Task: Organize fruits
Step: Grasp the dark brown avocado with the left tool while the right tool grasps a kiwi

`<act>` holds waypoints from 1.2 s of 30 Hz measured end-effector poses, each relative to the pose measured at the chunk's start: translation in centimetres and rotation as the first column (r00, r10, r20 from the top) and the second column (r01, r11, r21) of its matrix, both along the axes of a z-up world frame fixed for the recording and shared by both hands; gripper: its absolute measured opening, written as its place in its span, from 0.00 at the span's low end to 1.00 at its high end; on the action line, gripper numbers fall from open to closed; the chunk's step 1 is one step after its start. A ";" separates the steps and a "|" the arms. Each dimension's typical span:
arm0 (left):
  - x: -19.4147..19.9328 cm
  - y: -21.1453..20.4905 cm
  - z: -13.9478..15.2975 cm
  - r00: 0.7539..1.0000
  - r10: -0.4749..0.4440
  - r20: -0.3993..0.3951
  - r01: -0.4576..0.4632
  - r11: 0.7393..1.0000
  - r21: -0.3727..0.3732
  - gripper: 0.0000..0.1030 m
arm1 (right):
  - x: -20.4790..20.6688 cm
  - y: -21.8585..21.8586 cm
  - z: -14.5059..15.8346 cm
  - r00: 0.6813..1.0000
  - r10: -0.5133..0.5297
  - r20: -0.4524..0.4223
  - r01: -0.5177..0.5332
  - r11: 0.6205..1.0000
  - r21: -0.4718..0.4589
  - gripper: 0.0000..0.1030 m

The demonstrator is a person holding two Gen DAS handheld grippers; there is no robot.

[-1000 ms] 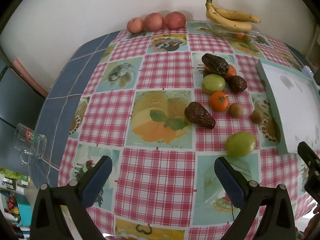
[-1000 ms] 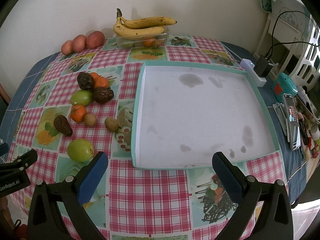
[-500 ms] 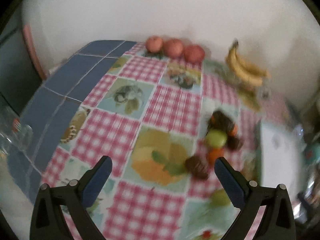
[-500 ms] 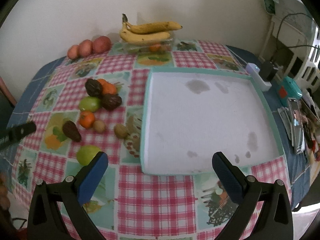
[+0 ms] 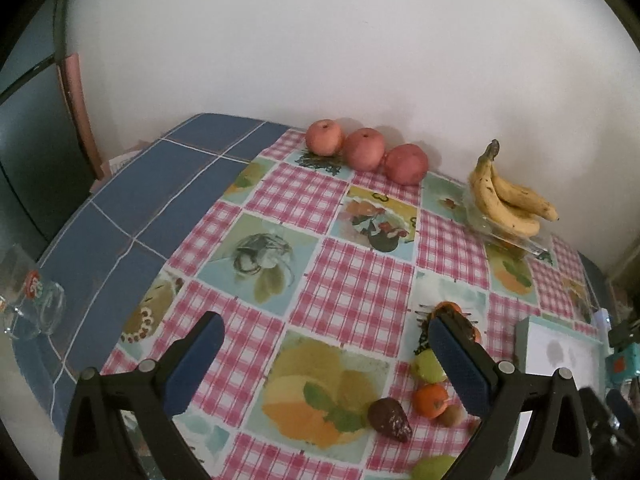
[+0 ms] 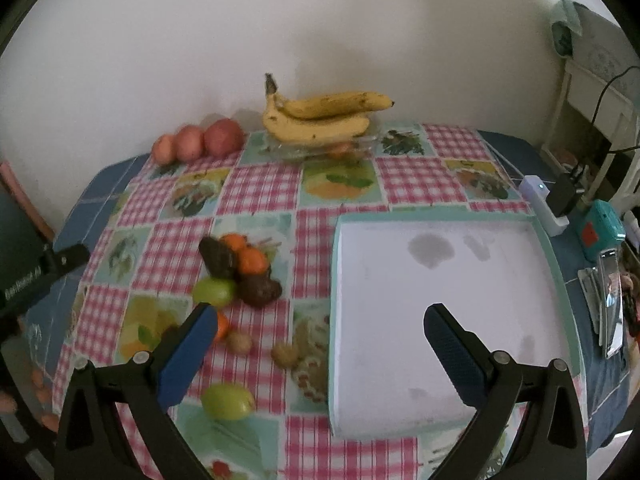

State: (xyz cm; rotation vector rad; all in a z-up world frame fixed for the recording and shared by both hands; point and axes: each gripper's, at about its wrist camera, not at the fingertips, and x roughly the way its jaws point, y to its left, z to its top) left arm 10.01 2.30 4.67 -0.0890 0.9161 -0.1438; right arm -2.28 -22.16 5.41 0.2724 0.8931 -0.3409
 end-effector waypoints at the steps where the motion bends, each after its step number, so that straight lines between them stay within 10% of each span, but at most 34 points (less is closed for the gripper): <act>1: 0.2 -0.1 -0.2 1.000 -0.014 -0.010 0.014 1.000 -0.020 1.00 | 0.4 -0.2 0.2 1.000 -0.003 0.003 0.003 1.000 -0.003 0.99; 12: 0.7 -2.4 -7.9 0.940 -0.119 -0.321 0.093 0.991 -0.095 0.83 | 3.6 -1.8 -0.5 1.000 0.016 -0.016 -0.014 0.994 0.107 0.73; 24: -2.5 -6.0 -9.7 0.893 -0.216 -0.395 0.220 0.975 -0.036 0.69 | 3.8 -0.6 -2.7 0.995 0.052 -0.080 -0.038 0.987 0.159 0.71; 28: -2.8 -7.1 -10.8 0.881 -0.236 -0.410 0.243 0.969 -0.037 0.48 | 4.1 -0.1 -3.6 0.992 0.076 -0.101 -0.057 0.983 0.176 0.71; 36: -2.4 -6.4 -10.5 0.894 -0.222 -0.389 0.209 0.975 -0.076 0.34 | 4.3 0.2 -4.3 0.989 0.082 -0.124 -0.058 0.981 0.186 0.70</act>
